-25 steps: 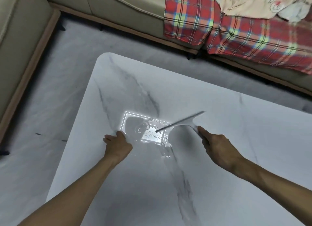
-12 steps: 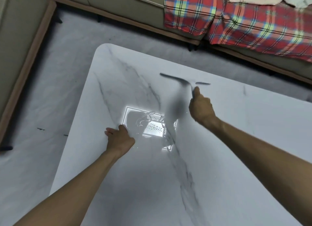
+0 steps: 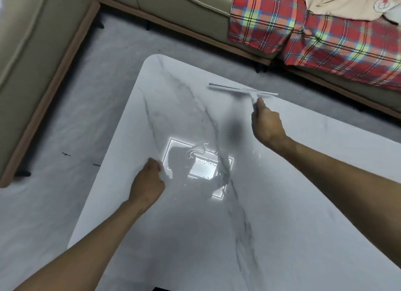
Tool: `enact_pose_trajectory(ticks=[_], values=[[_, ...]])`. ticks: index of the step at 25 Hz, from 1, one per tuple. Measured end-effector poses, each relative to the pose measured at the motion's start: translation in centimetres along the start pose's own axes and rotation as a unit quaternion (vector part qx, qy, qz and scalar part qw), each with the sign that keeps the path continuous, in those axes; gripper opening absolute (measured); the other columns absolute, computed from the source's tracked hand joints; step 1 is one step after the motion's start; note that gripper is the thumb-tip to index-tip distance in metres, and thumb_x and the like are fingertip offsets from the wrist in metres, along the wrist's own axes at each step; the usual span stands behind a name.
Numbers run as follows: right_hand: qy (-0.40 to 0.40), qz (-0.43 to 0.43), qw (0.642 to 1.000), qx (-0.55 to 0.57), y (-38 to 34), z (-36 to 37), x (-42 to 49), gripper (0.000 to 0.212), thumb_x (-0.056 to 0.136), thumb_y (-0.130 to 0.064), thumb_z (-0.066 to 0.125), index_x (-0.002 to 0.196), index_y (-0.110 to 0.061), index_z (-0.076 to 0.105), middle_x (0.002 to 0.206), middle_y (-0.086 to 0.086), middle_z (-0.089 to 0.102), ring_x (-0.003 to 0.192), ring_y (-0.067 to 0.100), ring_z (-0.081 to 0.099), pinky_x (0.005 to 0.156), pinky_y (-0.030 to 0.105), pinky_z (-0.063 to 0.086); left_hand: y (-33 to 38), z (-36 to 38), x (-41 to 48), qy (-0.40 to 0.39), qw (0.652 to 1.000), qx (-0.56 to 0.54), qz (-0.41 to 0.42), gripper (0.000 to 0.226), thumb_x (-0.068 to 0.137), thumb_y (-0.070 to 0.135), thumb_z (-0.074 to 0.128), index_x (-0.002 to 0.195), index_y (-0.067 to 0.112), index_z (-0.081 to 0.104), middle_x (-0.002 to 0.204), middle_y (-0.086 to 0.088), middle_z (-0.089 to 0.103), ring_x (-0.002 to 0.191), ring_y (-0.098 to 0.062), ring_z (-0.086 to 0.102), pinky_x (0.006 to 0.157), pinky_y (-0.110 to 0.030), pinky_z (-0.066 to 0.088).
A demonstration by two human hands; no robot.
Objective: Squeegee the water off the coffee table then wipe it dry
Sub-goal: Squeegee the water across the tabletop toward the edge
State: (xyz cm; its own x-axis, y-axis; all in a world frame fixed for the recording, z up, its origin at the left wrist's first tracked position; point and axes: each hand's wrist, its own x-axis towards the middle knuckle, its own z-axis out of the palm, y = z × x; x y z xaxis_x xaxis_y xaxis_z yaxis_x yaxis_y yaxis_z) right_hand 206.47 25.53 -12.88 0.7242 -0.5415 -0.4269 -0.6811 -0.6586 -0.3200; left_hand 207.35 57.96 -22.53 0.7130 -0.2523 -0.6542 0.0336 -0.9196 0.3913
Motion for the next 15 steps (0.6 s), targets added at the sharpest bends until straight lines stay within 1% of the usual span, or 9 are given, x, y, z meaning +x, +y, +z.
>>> enact_pose_trajectory(ticks=[1, 3, 5, 7, 9, 10, 11, 13, 15], values=[[-0.005, 0.01, 1.0, 0.015, -1.5, 0.6, 1.8, 0.036, 0.1, -0.013, 0.031, 0.133, -0.001, 0.034, 0.11, 0.031, 0.06, 0.098, 0.049, 0.056, 0.074, 0.048, 0.045, -0.7, -0.1, -0.4, 0.016, 1.0, -0.003, -0.003, 0.025, 0.081, 0.007, 0.05, 0.096, 0.023, 0.039, 0.099, -0.005, 0.058, 0.088, -0.026, 0.059, 0.067, -0.028, 0.041], [-0.016, 0.026, 0.999, 0.035, -3.8, 2.4, 3.1, 0.041, 0.098, -0.015, 0.031, 0.138, -0.003, 0.032, 0.117, 0.03, 0.057, 0.102, 0.046, 0.057, 0.083, 0.053, 0.051, -1.6, -0.2, -1.0, 0.043, 0.999, -0.016, -0.008, 0.023, 0.083, 0.008, 0.052, 0.096, 0.022, 0.04, 0.096, -0.003, 0.057, 0.086, -0.026, 0.058, 0.07, -0.031, 0.045], [-0.021, -0.01, 1.0, 0.013, -4.8, 4.7, 1.5, 0.046, 0.098, -0.014, 0.032, 0.143, -0.008, 0.028, 0.117, 0.028, 0.058, 0.103, 0.047, 0.055, 0.081, 0.05, 0.05, -2.2, 0.0, -1.6, 0.061, 0.998, -0.015, 0.001, 0.024, 0.082, 0.006, 0.052, 0.095, 0.021, 0.039, 0.105, -0.006, 0.056, 0.093, -0.029, 0.058, 0.075, -0.032, 0.045], [-0.049, -0.089, 0.995, -0.011, -4.2, 6.6, -2.0, 0.051, 0.097, -0.013, 0.034, 0.147, -0.017, 0.025, 0.108, 0.027, 0.062, 0.097, 0.046, 0.057, 0.075, 0.042, 0.045, -2.5, 0.4, -2.2, 0.059, 0.998, -0.012, 0.007, 0.025, 0.083, 0.004, 0.052, 0.096, 0.02, 0.039, 0.121, -0.011, 0.054, 0.105, -0.033, 0.057, 0.082, -0.035, 0.047], [-0.093, -0.144, 0.985, -0.025, -2.0, 7.6, -5.9, 0.056, 0.096, -0.016, 0.038, 0.149, -0.028, 0.024, 0.096, 0.021, 0.065, 0.086, 0.041, 0.06, 0.069, 0.04, 0.046, -2.6, 0.7, -2.8, 0.046, 0.999, -0.006, 0.002, 0.024, 0.083, 0.005, 0.052, 0.1, 0.018, 0.041, 0.132, -0.014, 0.05, 0.113, -0.034, 0.055, 0.088, -0.038, 0.048], [-0.108, -0.158, 0.981, -0.044, -0.4, 7.8, -7.7, 0.058, 0.096, -0.019, 0.039, 0.149, -0.033, 0.021, 0.09, 0.016, 0.063, 0.08, 0.038, 0.06, 0.066, 0.038, 0.046, -2.7, 0.9, -3.0, 0.041, 0.999, -0.001, 0.001, 0.024, 0.083, 0.005, 0.052, 0.102, 0.017, 0.041, 0.134, -0.014, 0.049, 0.114, -0.035, 0.054, 0.089, -0.039, 0.049], [-0.121, -0.166, 0.976, -0.07, 1.4, 7.6, -9.2, 0.06, 0.096, -0.022, 0.039, 0.149, -0.039, 0.017, 0.086, 0.011, 0.059, 0.076, 0.035, 0.058, 0.063, 0.037, 0.045, -2.7, 1.1, -3.2, 0.038, 0.999, 0.003, 0.003, 0.024, 0.083, 0.006, 0.053, 0.102, 0.016, 0.042, 0.133, -0.014, 0.05, 0.112, -0.035, 0.055, 0.088, -0.039, 0.049], [-0.133, -0.17, 0.97, -0.113, 5.2, 6.7, -11.4, 0.059, 0.098, -0.027, 0.036, 0.148, -0.048, 0.012, 0.082, 0.003, 0.052, 0.073, 0.031, 0.056, 0.062, 0.037, 0.046, -2.7, 1.4, -3.6, 0.04, 0.999, 0.012, 0.014, 0.023, 0.083, 0.006, 0.054, 0.101, 0.014, 0.043, 0.126, -0.011, 0.052, 0.104, -0.033, 0.057, 0.082, -0.038, 0.05], [-0.134, -0.166, 0.965, -0.15, 9.2, 5.2, -13.1, 0.056, 0.1, -0.03, 0.031, 0.147, -0.052, 0.01, 0.082, 0.0, 0.05, 0.073, 0.03, 0.058, 0.063, 0.037, 0.049, -2.5, 1.7, -4.1, 0.042, 0.999, 0.018, 0.017, 0.023, 0.082, 0.005, 0.055, 0.102, 0.011, 0.045, 0.122, -0.011, 0.053, 0.1, -0.033, 0.058, 0.079, -0.037, 0.049]])
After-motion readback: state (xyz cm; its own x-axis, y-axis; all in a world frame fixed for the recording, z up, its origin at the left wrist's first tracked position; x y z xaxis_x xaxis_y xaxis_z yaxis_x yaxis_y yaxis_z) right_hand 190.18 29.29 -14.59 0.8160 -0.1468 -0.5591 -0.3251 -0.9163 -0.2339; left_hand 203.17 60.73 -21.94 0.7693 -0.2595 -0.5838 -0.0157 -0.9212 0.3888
